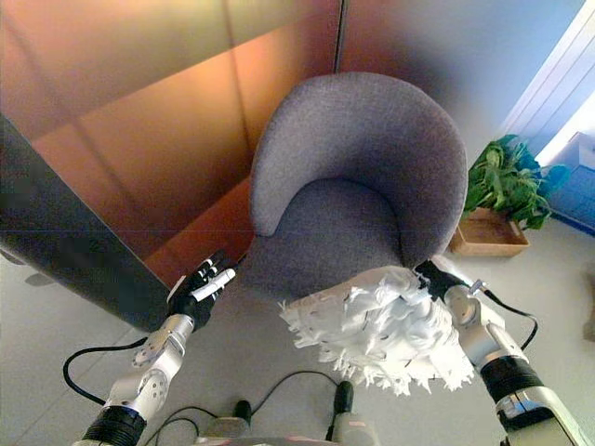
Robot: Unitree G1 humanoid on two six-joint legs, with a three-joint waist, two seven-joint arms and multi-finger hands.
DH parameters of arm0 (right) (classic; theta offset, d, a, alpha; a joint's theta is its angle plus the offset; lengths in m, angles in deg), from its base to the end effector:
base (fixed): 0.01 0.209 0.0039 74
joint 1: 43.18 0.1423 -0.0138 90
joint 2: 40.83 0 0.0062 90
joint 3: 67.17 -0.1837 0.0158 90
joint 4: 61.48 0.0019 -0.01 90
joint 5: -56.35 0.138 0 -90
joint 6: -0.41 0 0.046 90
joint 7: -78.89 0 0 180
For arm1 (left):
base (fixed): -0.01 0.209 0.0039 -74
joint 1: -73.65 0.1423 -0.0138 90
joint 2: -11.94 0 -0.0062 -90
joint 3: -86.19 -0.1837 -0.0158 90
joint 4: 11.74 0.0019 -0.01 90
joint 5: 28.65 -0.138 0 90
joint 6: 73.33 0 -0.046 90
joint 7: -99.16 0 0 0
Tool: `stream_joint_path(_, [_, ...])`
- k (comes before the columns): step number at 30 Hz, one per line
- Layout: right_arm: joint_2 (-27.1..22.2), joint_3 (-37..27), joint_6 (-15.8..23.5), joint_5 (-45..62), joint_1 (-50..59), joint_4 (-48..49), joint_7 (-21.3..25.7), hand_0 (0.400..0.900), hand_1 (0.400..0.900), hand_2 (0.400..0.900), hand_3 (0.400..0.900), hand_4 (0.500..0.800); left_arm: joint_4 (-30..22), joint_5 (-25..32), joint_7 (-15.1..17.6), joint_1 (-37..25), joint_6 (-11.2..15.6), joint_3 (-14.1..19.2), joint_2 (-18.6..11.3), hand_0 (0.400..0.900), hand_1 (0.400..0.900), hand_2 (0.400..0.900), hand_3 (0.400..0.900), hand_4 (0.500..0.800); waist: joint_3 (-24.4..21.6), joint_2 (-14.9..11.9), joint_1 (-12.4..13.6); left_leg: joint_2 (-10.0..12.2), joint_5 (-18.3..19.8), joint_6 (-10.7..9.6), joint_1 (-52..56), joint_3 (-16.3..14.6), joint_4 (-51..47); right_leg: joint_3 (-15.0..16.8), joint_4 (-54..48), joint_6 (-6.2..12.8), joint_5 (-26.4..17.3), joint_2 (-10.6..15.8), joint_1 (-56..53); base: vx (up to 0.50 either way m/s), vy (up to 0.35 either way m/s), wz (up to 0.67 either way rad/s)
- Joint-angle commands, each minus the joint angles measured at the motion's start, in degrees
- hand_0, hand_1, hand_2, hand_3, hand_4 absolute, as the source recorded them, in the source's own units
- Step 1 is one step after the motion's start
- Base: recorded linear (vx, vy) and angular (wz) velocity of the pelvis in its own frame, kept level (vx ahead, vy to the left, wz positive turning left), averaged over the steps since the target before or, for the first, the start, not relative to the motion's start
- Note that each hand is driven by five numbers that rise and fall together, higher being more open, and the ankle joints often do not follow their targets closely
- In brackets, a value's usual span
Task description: Pick up the pillow and put it on the sofa.
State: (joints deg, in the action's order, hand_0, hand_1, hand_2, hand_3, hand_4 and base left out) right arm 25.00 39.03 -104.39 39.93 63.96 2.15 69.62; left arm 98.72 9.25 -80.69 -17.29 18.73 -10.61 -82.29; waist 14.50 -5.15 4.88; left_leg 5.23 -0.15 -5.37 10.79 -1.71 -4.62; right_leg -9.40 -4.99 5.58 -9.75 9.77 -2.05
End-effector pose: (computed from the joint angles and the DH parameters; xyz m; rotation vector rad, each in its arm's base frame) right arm 0.2459 -0.2791 0.0537 -1.0296 0.5436 0.1144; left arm 0.1925 0.2163 -0.0069 -0.2812 0.3197 0.0716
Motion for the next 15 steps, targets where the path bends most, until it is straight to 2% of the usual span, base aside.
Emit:
stream_joint_path(1, [-9.8,0.8,2.5,2.1,21.4,-2.8,2.9,0.4,0.4,0.4,0.4,0.5,1.2,-0.6,-3.2,-2.0,3.8,-2.3,-1.3,0.9,0.9,0.9,0.9,0.8,-8.0,-0.9,1.8,0.3,1.5,0.2,-1.6,2.1,2.5,-1.2,2.0,6.83,2.4,4.1,-6.4,0.1,0.004,0.09])
stream_joint_path(8, [-12.8,6.5,2.3,4.8,30.5,-12.4,-0.3,0.4,0.4,0.4,0.4,0.5,1.0,0.2,-5.4,-0.2,3.7,-3.6,-2.6,0.9,0.9,0.9,0.9,0.8,-9.1,-0.9,3.8,0.4,0.7,-0.3,-1.6,3.2,1.3,-2.5,1.0,6.75,2.4,3.9,-7.2,0.07,0.007,0.1])
stream_joint_path(13, [-13.1,9.5,4.2,6.1,34.6,-20.3,-5.0,0.4,0.4,0.4,0.4,0.5,0.4,0.2,-7.4,1.0,3.3,-4.8,-3.5,0.9,0.9,0.9,0.9,0.8,-9.0,-1.0,5.5,0.5,0.0,-0.5,-1.9,4.2,0.6,-3.6,0.6,6.65,2.4,3.6,-7.5,0.07,-0.016,0.14])
stream_joint_path(15, [-13.0,10.3,4.6,7.0,35.6,-23.6,-5.3,0.4,0.4,0.4,0.4,0.5,0.0,0.1,-8.1,1.3,3.1,-5.3,-4.1,0.9,0.9,0.9,0.9,0.8,-8.7,-0.9,6.2,0.7,-0.3,-0.5,-2.1,4.5,0.4,-4.0,0.5,6.68,2.3,3.5,-7.6,0.05,-0.042,0.14])
